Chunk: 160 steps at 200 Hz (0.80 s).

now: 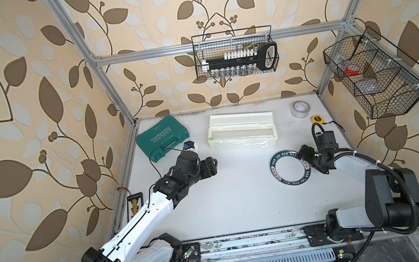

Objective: Wrap the plate with plastic wrap
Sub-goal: Move the plate to the center of the board.

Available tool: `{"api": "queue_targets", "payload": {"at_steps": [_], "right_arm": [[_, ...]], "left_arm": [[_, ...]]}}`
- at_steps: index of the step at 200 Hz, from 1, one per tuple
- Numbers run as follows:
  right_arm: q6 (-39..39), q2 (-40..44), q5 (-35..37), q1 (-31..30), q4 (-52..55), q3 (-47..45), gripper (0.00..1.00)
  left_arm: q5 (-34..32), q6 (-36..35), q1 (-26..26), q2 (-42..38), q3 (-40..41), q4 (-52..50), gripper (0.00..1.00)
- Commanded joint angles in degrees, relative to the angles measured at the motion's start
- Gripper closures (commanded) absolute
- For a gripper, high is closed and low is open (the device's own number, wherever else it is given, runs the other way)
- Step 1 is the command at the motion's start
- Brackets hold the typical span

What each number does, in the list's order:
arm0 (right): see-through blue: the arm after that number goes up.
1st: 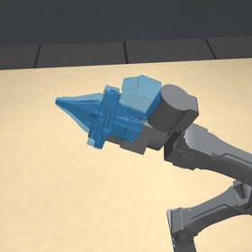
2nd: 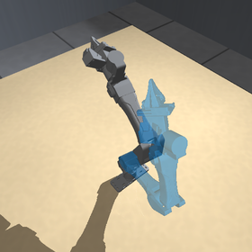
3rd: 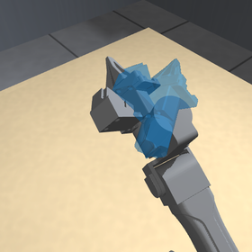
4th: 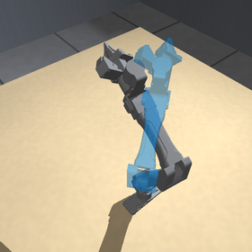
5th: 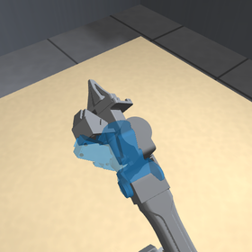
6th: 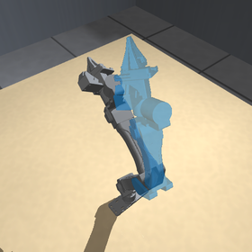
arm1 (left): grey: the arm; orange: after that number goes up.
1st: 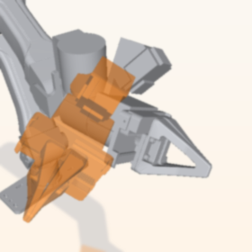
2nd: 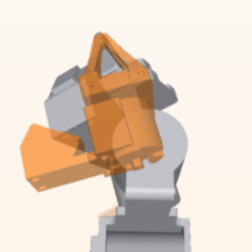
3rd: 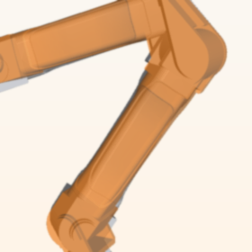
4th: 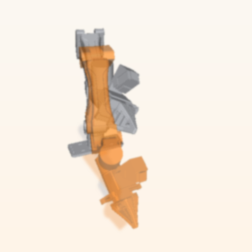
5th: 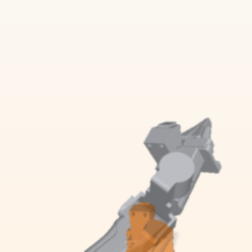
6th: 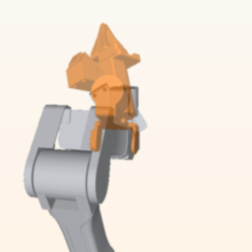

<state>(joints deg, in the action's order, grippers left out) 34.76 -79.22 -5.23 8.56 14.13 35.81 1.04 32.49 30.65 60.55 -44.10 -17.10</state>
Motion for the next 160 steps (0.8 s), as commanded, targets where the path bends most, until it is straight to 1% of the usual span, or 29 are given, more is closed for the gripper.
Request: {"api": "queue_targets", "payload": {"at_steps": [1,22,47,56,79,123,147,150,160], "right_arm": [[-2.57,-1.97,-2.23,-1.25,-2.48,2.10,0.04],[-3.72,-2.86,0.10,-5.10,-1.99,2.31,0.05],[-5.49,-4.15,5.33,-10.75,-0.65,3.35,0.04],[-5.57,-4.57,5.21,-11.89,-0.79,3.51,0.04],[-6.24,-5.95,6.63,-15.68,-0.23,4.95,0.04],[-6.54,-11.02,12.16,-27.63,2.35,9.44,0.04],[-5.20,-13.20,12.44,-33.23,2.47,11.63,0.04],[-4.98,-13.50,12.51,-33.87,2.48,12.00,0.04],[-4.23,-14.34,12.57,-35.84,2.68,13.21,0.05]], "left_arm": [[1.35,2.46,-1.33,1.84,0.39,4.38,0.26],[3.09,4.16,-3.27,3.70,0.73,6.15,0.27],[6.14,5.43,-6.45,6.59,0.68,8.25,0.27],[6.93,6.49,-7.52,8.17,0.59,8.83,0.27],[12.17,7.80,-10.35,12.49,0.24,12.23,0.28],[13.41,7.14,-11.74,18.48,-2.09,17.93,0.25],[14.93,6.97,-11.85,21.62,-3.15,21.56,0.23],[15.12,6.97,-11.85,23.34,-3.33,21.92,0.22],[15.94,6.74,-11.85,25.37,-3.96,22.87,0.21]]}}
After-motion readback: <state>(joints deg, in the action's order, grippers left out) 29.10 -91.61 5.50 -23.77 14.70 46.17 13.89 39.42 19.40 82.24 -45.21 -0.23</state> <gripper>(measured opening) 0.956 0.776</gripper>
